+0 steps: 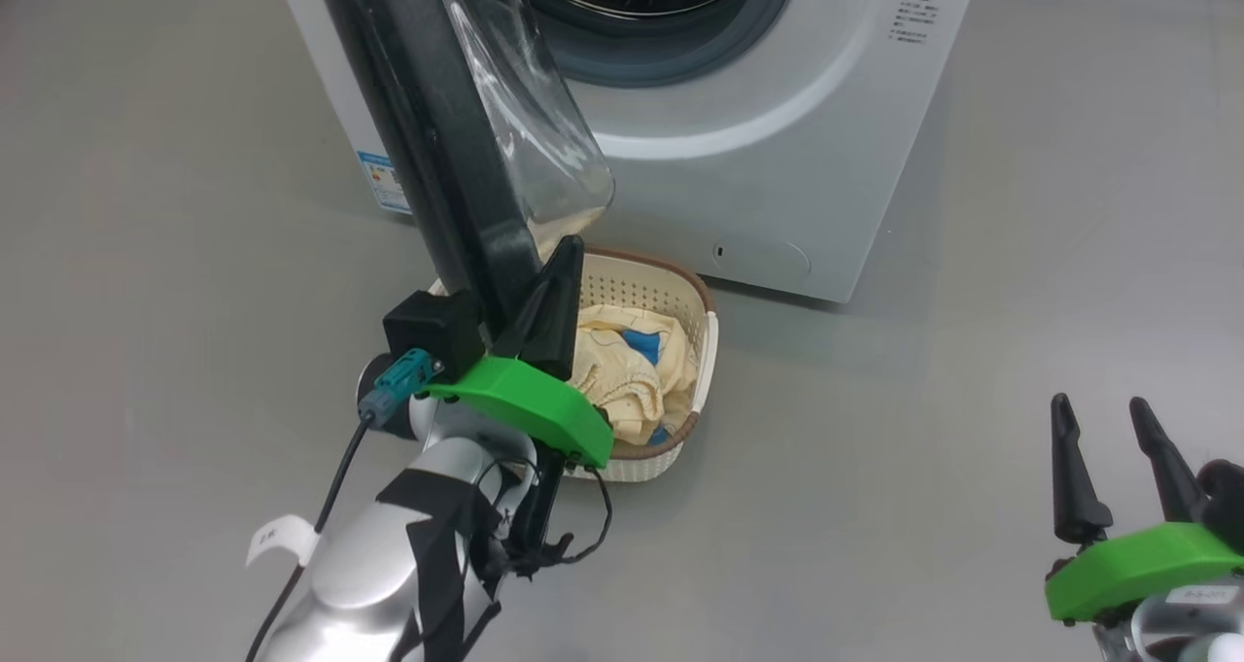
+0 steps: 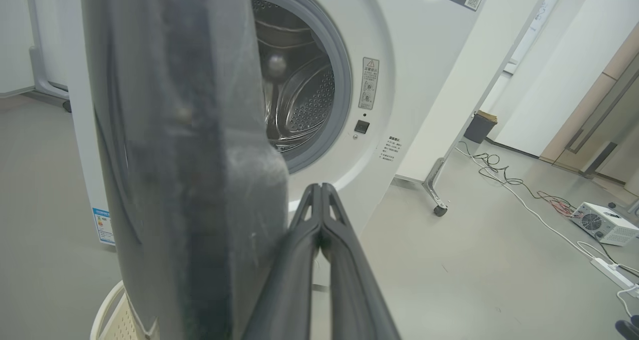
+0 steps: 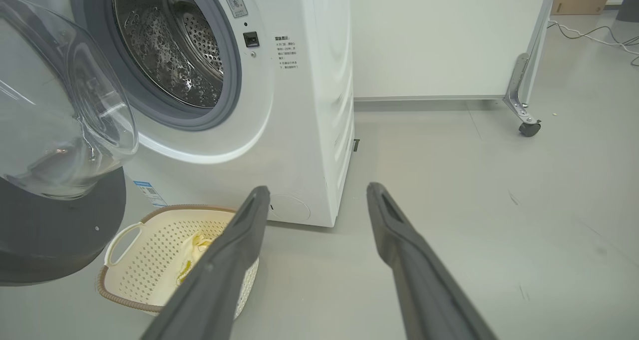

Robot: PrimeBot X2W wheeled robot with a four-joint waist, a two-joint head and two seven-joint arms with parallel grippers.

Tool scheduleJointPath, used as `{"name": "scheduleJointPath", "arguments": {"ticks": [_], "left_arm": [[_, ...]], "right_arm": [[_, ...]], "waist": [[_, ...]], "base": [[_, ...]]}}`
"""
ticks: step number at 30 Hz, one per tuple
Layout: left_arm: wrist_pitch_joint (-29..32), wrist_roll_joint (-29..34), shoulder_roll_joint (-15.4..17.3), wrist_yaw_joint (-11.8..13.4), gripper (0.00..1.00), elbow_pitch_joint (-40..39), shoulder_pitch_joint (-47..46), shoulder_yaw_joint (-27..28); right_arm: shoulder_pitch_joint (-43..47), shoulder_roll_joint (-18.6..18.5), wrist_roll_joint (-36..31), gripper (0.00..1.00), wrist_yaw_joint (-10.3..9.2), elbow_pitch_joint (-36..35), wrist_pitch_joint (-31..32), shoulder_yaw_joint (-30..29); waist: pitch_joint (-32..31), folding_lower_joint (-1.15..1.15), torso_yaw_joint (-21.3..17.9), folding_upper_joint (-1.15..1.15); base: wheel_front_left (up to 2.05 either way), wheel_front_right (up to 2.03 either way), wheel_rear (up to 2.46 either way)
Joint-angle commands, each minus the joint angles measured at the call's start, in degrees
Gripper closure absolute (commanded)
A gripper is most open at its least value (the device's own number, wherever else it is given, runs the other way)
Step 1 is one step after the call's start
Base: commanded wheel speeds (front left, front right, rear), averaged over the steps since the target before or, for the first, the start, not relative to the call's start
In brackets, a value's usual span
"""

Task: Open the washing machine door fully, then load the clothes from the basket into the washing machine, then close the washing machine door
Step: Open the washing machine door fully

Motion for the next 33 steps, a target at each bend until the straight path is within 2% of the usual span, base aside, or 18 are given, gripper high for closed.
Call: {"name": "scheduleJointPath", "arguments": {"ticks": [1, 11, 24, 33], "left_arm": [[-0.5, 0.3, 2.8, 1.1, 1.0, -1.0, -0.9, 2.7], [-0.6, 0.9, 4.9, 1.8, 1.0, -2.7, 1.1, 3.4], [-0.8, 1.6, 6.3, 2.6, 1.0, -4.4, 3.1, 5.4], [-0.8, 2.0, 7.2, 3.3, 1.0, -5.3, 4.6, 7.7]], "right_arm": [[-1.8, -1.0, -0.4, 0.0, 0.21, -2.1, 0.0, 1.0], [-1.4, -1.0, -0.7, 0.0, 0.21, -2.7, 0.5, 0.1], [-1.1, -1.0, -0.9, 0.0, 0.21, -4.0, 1.6, -0.7], [-1.3, -1.0, -1.4, 0.0, 0.21, -4.7, 2.2, -0.7]], "waist": [[0.2, 0.0, 0.9, 0.0], [-0.3, 0.0, 4.4, 0.0], [-0.1, 0.0, 10.8, 0.0], [0.5, 0.0, 13.3, 0.0]], "base": [[0.0, 0.0, 0.0], [0.0, 0.0, 0.0], [0.0, 0.0, 0.0], [0.0, 0.0, 0.0]]}}
